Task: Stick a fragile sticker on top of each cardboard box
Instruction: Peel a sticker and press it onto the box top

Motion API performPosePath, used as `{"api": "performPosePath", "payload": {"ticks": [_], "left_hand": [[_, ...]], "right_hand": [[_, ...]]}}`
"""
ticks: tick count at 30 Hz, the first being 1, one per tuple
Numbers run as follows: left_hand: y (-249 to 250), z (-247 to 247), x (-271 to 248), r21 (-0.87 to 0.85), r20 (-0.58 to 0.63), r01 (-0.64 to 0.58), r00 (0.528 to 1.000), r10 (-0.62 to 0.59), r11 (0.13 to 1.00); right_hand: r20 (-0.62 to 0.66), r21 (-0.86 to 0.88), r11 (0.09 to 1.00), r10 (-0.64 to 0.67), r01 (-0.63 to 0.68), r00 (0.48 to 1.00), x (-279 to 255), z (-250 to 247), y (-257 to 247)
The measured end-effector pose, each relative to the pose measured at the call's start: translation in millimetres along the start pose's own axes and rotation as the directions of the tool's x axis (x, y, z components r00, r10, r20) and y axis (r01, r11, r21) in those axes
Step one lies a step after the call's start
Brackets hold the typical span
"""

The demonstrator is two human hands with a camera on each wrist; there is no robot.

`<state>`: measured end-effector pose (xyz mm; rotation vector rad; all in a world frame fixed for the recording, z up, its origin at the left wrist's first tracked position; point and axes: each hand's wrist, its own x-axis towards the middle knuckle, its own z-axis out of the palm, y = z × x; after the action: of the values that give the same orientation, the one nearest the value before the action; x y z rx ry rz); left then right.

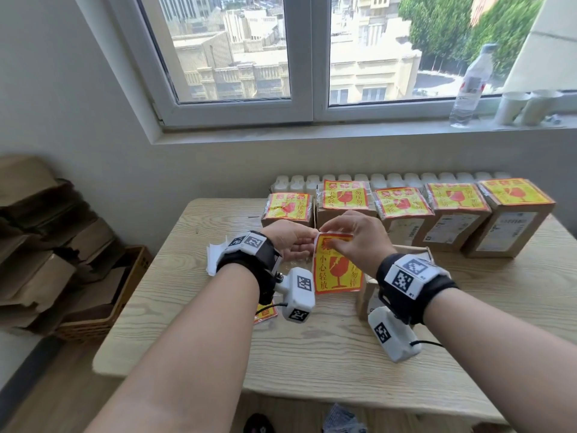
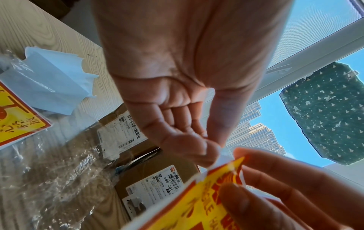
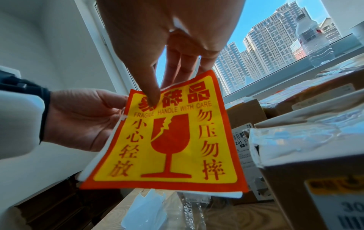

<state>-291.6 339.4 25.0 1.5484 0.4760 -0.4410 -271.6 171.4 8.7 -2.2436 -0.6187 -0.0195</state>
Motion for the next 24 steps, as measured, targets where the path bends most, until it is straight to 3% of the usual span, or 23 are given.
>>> {"api": "performPosePath", "payload": {"ticks": [14,24], "left_hand": [[-4,-5,-6,0.011,0.029,-0.026,0.999,0.025,1.000],[-12,-15,-4,-0.017,0.000,-0.126,0.992,0.126,0.992]], "right_hand": [[-0.002,-0.032,0.999,-0.027,0.027,1.000,-3,4,-8],[-0.011,0.094,0.994,0.062,-0.061,0.998,-2,11,-11]]}}
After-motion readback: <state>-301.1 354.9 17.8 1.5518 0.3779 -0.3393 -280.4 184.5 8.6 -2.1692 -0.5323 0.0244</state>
